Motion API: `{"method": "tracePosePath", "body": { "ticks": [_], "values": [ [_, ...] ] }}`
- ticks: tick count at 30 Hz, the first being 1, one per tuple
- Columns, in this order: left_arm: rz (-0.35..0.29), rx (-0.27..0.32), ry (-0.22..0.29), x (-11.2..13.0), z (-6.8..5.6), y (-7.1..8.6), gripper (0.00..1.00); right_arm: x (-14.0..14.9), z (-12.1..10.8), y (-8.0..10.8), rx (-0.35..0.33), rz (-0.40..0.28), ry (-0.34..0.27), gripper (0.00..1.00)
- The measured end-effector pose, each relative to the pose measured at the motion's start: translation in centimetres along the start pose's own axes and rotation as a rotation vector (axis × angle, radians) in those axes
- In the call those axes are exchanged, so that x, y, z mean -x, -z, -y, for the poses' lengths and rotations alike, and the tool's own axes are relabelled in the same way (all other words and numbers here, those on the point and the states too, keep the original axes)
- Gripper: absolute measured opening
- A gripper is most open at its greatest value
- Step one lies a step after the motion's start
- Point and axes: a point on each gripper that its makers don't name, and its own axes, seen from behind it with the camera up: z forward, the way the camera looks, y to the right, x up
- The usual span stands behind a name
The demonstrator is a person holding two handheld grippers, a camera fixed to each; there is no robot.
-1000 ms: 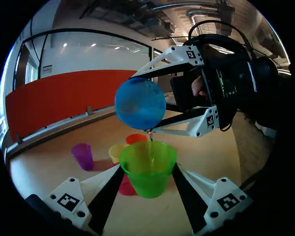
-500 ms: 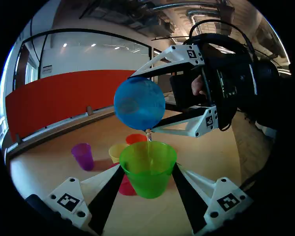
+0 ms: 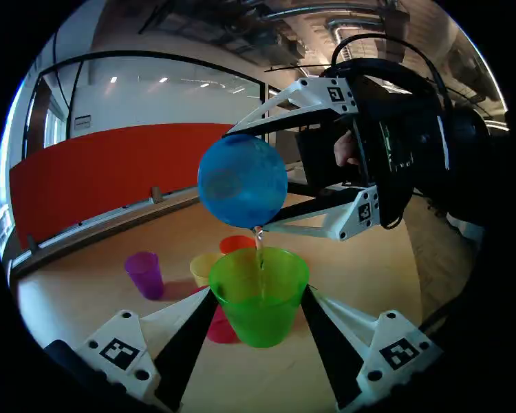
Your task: Pour water
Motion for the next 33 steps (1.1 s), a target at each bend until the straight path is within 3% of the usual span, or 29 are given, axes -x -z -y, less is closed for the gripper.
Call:
{"method": "tracePosePath", "body": {
  "ticks": [33],
  "values": [
    [-0.007,-0.005,-0.007,-0.32,0.22,0.04,0.85,-0.81,0.14,0.27,0.014,0.01,0.07,0.91]
  ]
}}
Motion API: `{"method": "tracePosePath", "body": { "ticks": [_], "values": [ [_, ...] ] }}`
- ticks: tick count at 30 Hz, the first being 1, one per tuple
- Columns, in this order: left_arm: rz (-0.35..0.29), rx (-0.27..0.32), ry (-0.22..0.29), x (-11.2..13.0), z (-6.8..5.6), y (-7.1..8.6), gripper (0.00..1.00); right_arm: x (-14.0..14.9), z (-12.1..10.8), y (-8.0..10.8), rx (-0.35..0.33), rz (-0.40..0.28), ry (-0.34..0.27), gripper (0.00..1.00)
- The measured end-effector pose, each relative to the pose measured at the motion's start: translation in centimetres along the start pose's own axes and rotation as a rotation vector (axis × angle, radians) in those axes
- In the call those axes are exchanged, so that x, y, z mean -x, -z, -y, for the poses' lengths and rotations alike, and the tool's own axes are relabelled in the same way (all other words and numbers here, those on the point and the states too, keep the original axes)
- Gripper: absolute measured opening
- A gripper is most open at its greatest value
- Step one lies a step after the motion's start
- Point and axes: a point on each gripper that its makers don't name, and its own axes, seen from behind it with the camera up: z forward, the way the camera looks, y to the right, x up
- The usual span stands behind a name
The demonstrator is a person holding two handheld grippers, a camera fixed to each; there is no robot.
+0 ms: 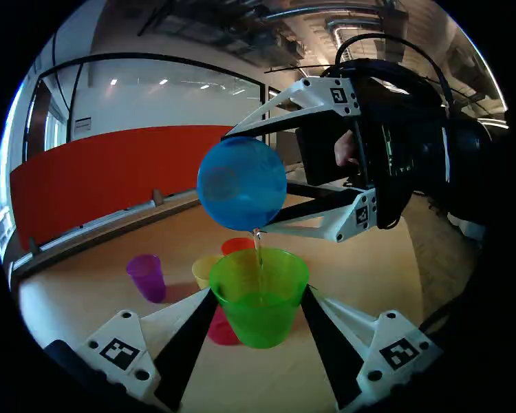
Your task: Pour water
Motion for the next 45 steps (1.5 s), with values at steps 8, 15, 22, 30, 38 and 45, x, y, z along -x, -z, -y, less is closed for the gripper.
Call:
{"method": "tracePosePath", "body": {
  "ticks": [8,15,22,30,38,45],
  "values": [
    [-0.003,0.002,-0.003,-0.21,-0.05,-0.15,0.85,-0.25,-0.08,0.31,0.005,0.002,0.023,0.91],
    [-0.001,0.002,-0.005,-0.14,-0.17,-0.18,0.85,-0.27,-0.13,0.48,0.011,0.003,0.032,0.91],
    [0.0,0.003,-0.004,-0.13,-0.13,-0.26,0.85,-0.07,-0.16,0.52,0.013,0.007,0.051,0.91],
    [-0.001,0.004,-0.005,-0.21,-0.11,-0.33,0.85,0.11,-0.22,0.41,0.014,0.007,0.064,0.91],
    [-0.002,0.002,-0.005,-0.24,-0.07,-0.43,0.85,0.21,-0.42,0.41,0.02,0.005,0.07,0.91],
    [-0.011,0.002,-0.001,-0.52,-0.12,-0.33,0.85,0.26,-0.47,0.42,0.023,0.007,0.084,0.91]
  ]
}}
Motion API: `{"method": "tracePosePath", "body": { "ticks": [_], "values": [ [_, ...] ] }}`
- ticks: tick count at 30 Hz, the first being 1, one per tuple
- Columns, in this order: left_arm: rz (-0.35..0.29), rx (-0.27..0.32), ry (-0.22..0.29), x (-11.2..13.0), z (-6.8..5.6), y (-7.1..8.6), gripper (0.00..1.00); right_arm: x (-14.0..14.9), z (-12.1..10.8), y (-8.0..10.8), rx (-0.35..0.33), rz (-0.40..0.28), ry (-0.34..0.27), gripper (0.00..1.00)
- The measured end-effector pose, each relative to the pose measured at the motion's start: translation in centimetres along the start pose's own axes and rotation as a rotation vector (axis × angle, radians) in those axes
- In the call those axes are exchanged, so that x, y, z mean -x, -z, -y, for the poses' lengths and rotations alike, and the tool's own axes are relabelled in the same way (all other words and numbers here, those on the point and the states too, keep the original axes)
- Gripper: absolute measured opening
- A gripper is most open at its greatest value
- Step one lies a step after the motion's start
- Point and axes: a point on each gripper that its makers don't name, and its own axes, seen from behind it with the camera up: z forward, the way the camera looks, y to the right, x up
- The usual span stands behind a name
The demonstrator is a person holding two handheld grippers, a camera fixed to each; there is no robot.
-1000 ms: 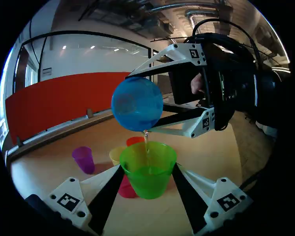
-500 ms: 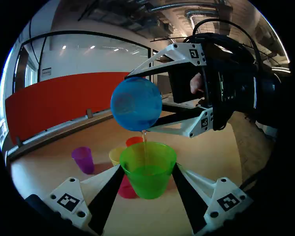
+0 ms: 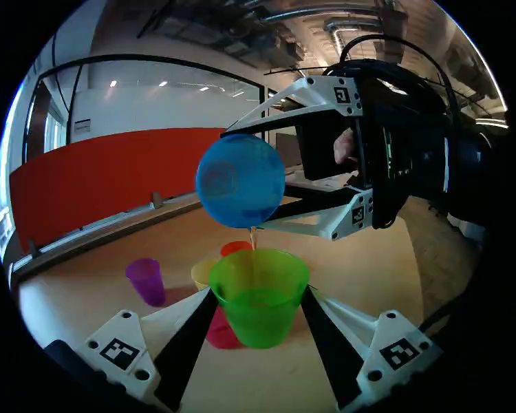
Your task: Pour water
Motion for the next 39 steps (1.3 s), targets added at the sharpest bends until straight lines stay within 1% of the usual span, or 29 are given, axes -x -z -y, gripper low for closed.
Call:
{"method": "tracePosePath", "body": {
  "ticks": [5,10,26,39],
  "values": [
    [0.001,-0.001,0.001,0.1,0.0,0.0,0.85,-0.2,0.0,0.0,0.003,-0.004,0.009,0.91],
    [0.0,-0.001,0.002,0.0,0.0,0.0,0.85,-0.5,0.3,-0.1,-0.001,-0.005,0.034,0.91],
    [0.002,-0.001,0.008,0.3,0.1,-0.1,0.85,-1.0,0.6,-0.1,-0.001,-0.009,0.071,0.91],
    [0.001,-0.003,0.006,0.1,0.2,-0.1,0.85,-1.3,0.1,0.1,0.018,-0.005,0.096,0.91]
  ]
}}
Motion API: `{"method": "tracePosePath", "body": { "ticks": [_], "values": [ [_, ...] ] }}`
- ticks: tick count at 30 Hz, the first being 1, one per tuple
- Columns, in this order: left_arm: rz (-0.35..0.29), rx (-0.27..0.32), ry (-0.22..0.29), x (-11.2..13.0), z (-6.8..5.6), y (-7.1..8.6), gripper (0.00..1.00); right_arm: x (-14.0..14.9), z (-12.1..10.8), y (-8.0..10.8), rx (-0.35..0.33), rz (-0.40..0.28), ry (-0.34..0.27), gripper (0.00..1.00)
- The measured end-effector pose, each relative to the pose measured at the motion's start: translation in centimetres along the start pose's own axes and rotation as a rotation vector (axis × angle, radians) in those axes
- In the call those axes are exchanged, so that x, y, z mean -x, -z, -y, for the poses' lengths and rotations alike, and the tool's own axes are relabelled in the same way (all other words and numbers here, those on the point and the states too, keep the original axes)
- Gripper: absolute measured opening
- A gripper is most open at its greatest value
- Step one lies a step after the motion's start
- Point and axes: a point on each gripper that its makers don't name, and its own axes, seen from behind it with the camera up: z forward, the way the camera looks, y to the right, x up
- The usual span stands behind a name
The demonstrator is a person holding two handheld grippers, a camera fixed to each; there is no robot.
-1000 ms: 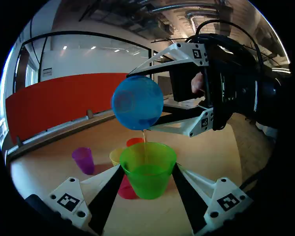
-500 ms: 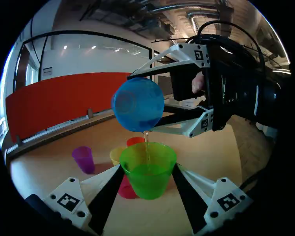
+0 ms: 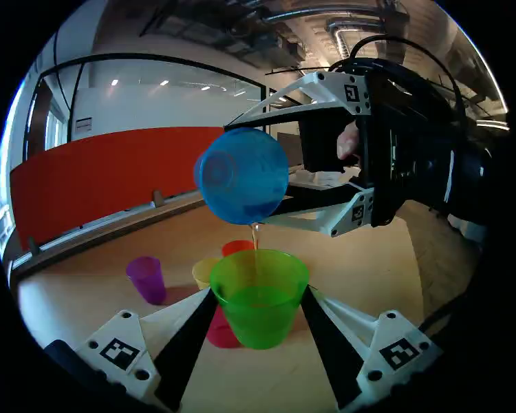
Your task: Pour water
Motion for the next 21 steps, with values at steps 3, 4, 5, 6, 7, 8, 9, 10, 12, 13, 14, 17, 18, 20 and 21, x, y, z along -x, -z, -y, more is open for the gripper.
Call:
{"method": "tracePosePath", "body": {
  "ticks": [3,4,5,6,7,8,9,10,12,13,14,17,18,20,21],
  "values": [
    [0.0,0.0,-0.002,-0.08,-0.04,0.02,0.85,-0.06,-0.03,-0.03,-0.001,0.0,0.002,0.91],
    [-0.001,0.0,-0.002,-0.12,-0.06,0.03,0.85,-0.07,-0.04,-0.05,-0.001,0.0,0.003,0.92],
    [-0.001,0.001,-0.002,-0.15,-0.07,0.04,0.85,-0.08,-0.06,-0.06,0.0,0.0,0.004,0.92],
    [-0.002,0.001,-0.001,-0.16,-0.08,0.03,0.85,-0.07,-0.06,-0.08,0.0,0.0,0.006,0.92],
    [-0.002,0.002,0.0,-0.15,-0.09,0.01,0.85,-0.06,-0.05,-0.11,0.001,0.001,0.009,0.91],
    [-0.002,0.002,0.0,-0.14,-0.1,0.0,0.85,-0.06,-0.04,-0.13,0.001,0.002,0.011,0.91],
    [-0.001,0.003,0.0,-0.15,-0.1,-0.01,0.85,-0.07,-0.03,-0.15,0.002,0.001,0.012,0.92],
    [-0.001,0.002,-0.001,-0.16,-0.1,-0.01,0.85,-0.11,-0.03,-0.18,0.002,0.0,0.012,0.92],
    [-0.001,0.002,-0.001,-0.17,-0.11,-0.02,0.85,-0.17,-0.03,-0.22,0.003,-0.002,0.012,0.91],
    [-0.001,0.002,-0.001,-0.18,-0.11,-0.02,0.85,-0.19,-0.06,-0.23,0.004,-0.003,0.011,0.91],
    [-0.001,0.002,-0.002,-0.19,-0.11,-0.02,0.85,-0.2,-0.08,-0.24,0.004,-0.004,0.01,0.91],
    [-0.001,0.004,0.001,-0.2,-0.15,-0.08,0.85,-0.16,-0.14,-0.29,0.006,-0.006,0.01,0.91],
    [-0.001,0.004,0.001,-0.2,-0.14,-0.08,0.85,-0.12,-0.15,-0.3,0.006,-0.006,0.011,0.92],
    [-0.002,0.003,-0.001,-0.22,-0.11,-0.08,0.85,-0.03,-0.15,-0.32,0.007,-0.004,0.015,0.92],
    [-0.001,0.003,-0.001,-0.2,-0.11,-0.07,0.85,0.01,-0.13,-0.32,0.008,-0.004,0.017,0.91]
  ]
}}
